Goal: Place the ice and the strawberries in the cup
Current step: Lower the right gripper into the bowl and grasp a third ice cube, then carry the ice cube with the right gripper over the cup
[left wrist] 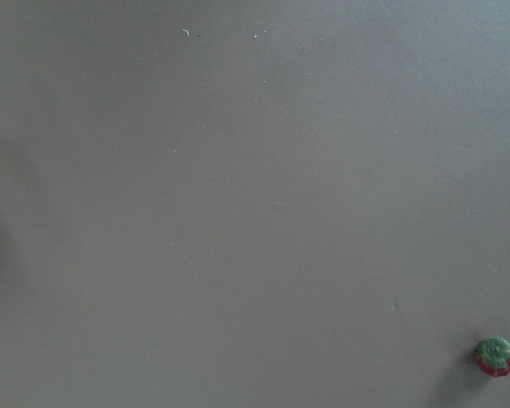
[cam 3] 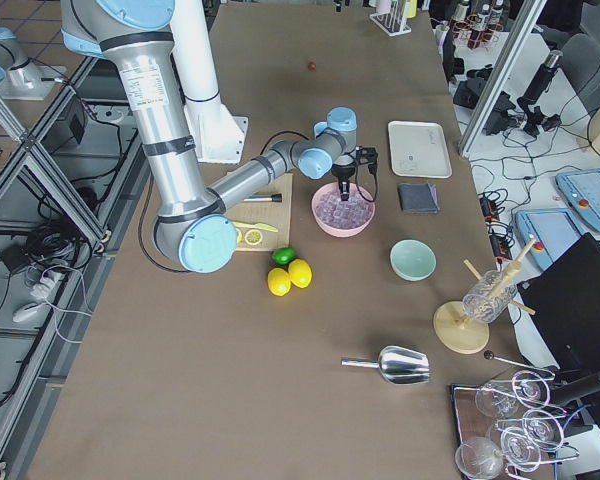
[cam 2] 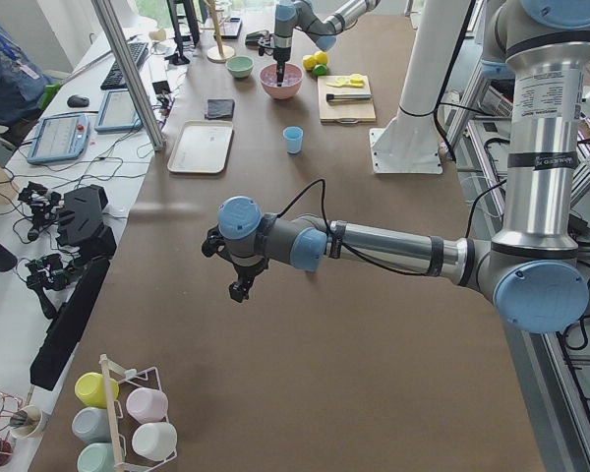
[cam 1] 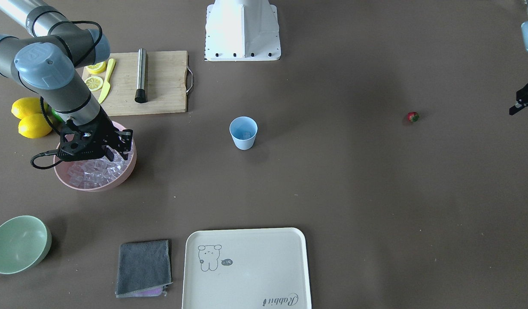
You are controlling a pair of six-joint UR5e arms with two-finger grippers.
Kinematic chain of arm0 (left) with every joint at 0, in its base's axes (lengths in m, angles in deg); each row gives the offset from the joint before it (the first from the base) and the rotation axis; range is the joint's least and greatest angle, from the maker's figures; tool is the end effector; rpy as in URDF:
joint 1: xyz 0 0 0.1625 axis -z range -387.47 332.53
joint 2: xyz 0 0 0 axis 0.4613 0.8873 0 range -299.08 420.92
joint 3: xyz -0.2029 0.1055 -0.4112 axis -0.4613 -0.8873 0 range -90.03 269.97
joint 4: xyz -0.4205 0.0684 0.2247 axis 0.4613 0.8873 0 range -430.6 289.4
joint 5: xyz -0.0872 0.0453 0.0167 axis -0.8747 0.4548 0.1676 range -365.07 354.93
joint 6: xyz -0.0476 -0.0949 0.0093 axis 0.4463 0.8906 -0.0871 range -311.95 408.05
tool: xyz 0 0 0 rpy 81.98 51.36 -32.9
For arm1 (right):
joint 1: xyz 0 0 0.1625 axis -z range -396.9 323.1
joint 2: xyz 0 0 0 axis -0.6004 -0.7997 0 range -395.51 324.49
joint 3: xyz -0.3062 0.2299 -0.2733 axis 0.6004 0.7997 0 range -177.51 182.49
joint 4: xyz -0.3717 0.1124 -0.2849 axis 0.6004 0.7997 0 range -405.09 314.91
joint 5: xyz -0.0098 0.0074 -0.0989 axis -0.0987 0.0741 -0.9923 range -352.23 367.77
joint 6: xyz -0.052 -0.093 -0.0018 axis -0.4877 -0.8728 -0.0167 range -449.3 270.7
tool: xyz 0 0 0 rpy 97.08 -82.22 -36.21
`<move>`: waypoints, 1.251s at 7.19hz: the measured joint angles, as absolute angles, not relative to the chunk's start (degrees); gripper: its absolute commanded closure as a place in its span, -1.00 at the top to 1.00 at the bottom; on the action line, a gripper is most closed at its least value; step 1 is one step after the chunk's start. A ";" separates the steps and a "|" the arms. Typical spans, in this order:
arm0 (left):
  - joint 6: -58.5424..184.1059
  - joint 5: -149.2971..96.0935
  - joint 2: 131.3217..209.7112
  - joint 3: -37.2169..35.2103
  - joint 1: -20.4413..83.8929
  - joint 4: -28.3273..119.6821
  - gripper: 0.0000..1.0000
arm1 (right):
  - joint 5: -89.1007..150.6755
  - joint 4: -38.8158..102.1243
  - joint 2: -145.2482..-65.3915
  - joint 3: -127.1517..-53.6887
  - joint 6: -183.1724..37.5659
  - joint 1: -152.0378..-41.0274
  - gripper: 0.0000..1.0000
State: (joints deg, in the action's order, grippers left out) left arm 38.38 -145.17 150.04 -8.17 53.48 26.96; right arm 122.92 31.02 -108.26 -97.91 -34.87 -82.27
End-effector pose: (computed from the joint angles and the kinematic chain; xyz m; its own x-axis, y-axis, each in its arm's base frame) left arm 0.0381 -0.5669 0.6151 0.5685 0.4509 -0.6881 -0.2512 0.8916 0.3767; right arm -0.4208 -0.5515 0.4031 0.6872 -0.0532 0.7245 -0.0571 0.9903 0.1269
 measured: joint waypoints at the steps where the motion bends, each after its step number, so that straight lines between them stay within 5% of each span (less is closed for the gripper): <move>1: 38.38 -145.17 150.04 -8.17 53.48 26.96 0.95 | 123.01 31.02 -108.23 -98.07 -34.87 -82.35 -1.00; 5: 38.36 -145.17 150.04 -8.12 53.44 26.96 0.95 | 128.07 31.28 -107.22 -100.29 -33.99 -87.25 -1.00; 9: 38.38 -145.25 150.06 -7.93 53.40 26.88 0.95 | 124.42 32.27 -97.31 -100.29 -10.50 -81.74 -1.00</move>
